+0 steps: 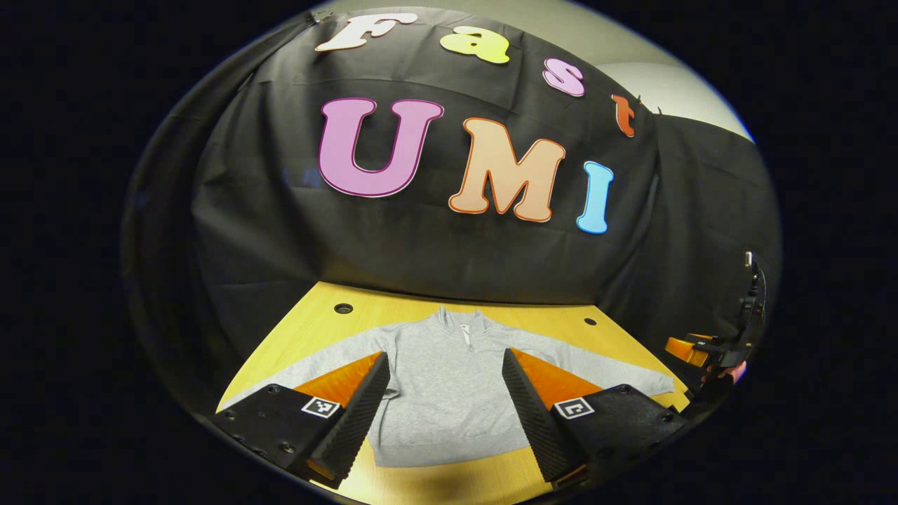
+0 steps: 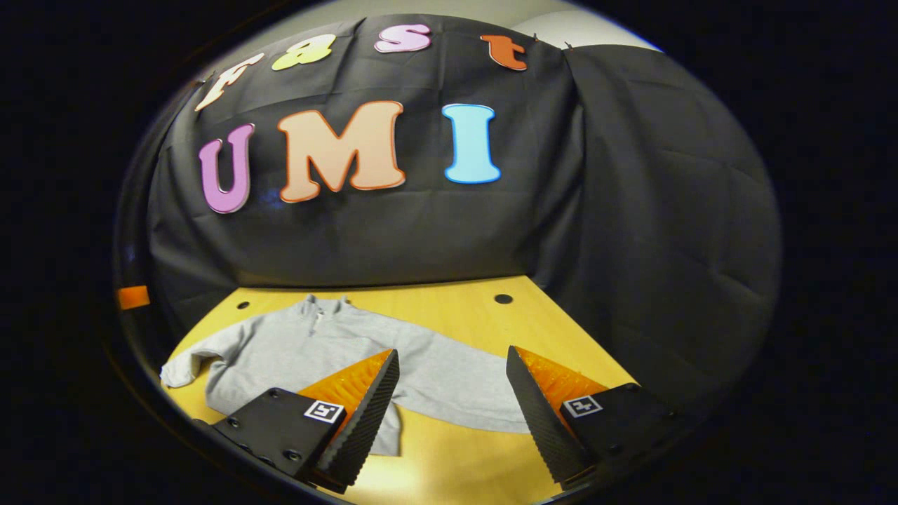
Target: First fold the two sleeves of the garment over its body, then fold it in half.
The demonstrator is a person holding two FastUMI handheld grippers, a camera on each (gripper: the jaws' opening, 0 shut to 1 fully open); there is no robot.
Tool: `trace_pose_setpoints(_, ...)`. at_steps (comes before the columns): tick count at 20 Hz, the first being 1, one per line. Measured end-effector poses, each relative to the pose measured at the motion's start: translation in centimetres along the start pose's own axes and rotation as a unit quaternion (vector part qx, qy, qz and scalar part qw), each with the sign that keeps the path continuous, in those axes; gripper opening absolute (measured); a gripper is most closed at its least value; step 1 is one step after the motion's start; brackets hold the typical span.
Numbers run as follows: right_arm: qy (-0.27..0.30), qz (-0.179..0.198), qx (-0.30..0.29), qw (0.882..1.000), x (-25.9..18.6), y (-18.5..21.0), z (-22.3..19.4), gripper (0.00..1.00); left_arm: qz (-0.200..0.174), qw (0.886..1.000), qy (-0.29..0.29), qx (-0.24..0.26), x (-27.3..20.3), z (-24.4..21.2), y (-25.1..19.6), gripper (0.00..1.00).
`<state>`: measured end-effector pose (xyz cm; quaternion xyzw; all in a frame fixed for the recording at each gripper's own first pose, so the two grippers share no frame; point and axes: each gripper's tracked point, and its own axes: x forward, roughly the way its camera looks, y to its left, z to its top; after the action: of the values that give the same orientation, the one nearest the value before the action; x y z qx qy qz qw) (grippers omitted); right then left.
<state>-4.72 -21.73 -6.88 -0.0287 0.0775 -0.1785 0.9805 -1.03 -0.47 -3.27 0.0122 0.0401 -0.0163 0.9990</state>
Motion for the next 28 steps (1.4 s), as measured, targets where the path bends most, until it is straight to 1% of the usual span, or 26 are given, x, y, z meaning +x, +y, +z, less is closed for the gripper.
trace_pose_setpoints(2, 0.015, -0.018, 0.004, 1.0, 0.7, -2.7, -1.4, 0.97, -0.002, 1.0, 0.001, 0.003, 0.2, 0.0, -0.3, 0.94)
trace_pose_setpoints(6, 0.049, -0.032, 0.043, 0.997, 2.4, -7.0, -4.3, 0.98, -0.011, 1.0, 0.002, -0.001, 0.8, -0.2, -1.2, 0.94)
trace_pose_setpoints(7, 0.06, -0.035, 0.046, 0.997, 2.9, -8.1, -5.1, 0.94, -0.013, 1.0, 0.005, -0.006, 1.0, -0.5, -1.3, 0.94)
trace_pose_setpoints(11, 0.1, -0.054, 0.058, 0.992, 4.5, -12.5, -8.4, 0.94, -0.005, 1.0, 0.014, -0.013, 1.4, -1.1, -1.3, 0.94)
trace_pose_setpoints(12, 0.109, -0.063, 0.065, 0.99, 4.8, -13.6, -9.2, 0.98, -0.002, 1.0, 0.015, -0.012, 1.4, -1.3, -1.3, 0.94)
trace_pose_setpoints(13, 0.116, -0.07, 0.076, 0.988, 5.1, -14.6, -9.7, 0.94, -0.001, 1.0, 0.017, -0.011, 1.5, -1.4, -1.2, 0.94)
trace_pose_setpoints(14, 0.122, -0.08, 0.087, 0.985, 5.5, -15.5, -10.6, 0.98, 0.002, 1.0, 0.021, -0.009, 1.6, -1.8, -1.1, 0.94)
trace_pose_setpoints(15, 0.129, -0.089, 0.098, 0.983, 5.8, -16.5, -11.3, 0.94, 0.005, 1.0, 0.026, -0.007, 1.7, -2.1, -1.0, 0.94)
trace_pose_setpoints(16, 0.134, -0.095, 0.107, 0.981, 6.1, -17.3, -11.8, 0.94, 0.009, 0.999, 0.033, -0.003, 1.8, -2.6, -0.9, 0.94)
trace_pose_setpoints(17, 0.14, -0.101, 0.114, 0.978, 6.3, -18.1, -12.3, 0.98, 0.015, 0.999, 0.043, 0.003, 1.8, -3.2, -0.9, 0.95)
trace_pose_setpoints(19, 0.157, -0.113, 0.116, 0.974, 6.7, -19.6, -13.9, 0.98, 0.02, 0.998, 0.056, 0.015, 1.7, -3.9, -0.9, 0.94)
trace_pose_setpoints(23, 0.206, -0.131, 0.114, 0.963, 6.9, -22.4, -17.5, 0.98, 0.011, 0.997, 0.065, 0.027, 1.7, -4.2, -2.0, 0.94)
trace_pose_setpoints(27, 0.242, -0.146, 0.136, 0.949, 6.8, -23.9, -20.3, 0.98, 0.003, 0.997, 0.076, 0.028, 2.0, -4.7, -2.9, 0.94)
trace_pose_setpoints(28, 0.247, -0.148, 0.139, 0.947, 6.6, -24.1, -20.7, 0.94, 0.001, 0.996, 0.079, 0.03, 2.0, -5.0, -3.1, 0.94)
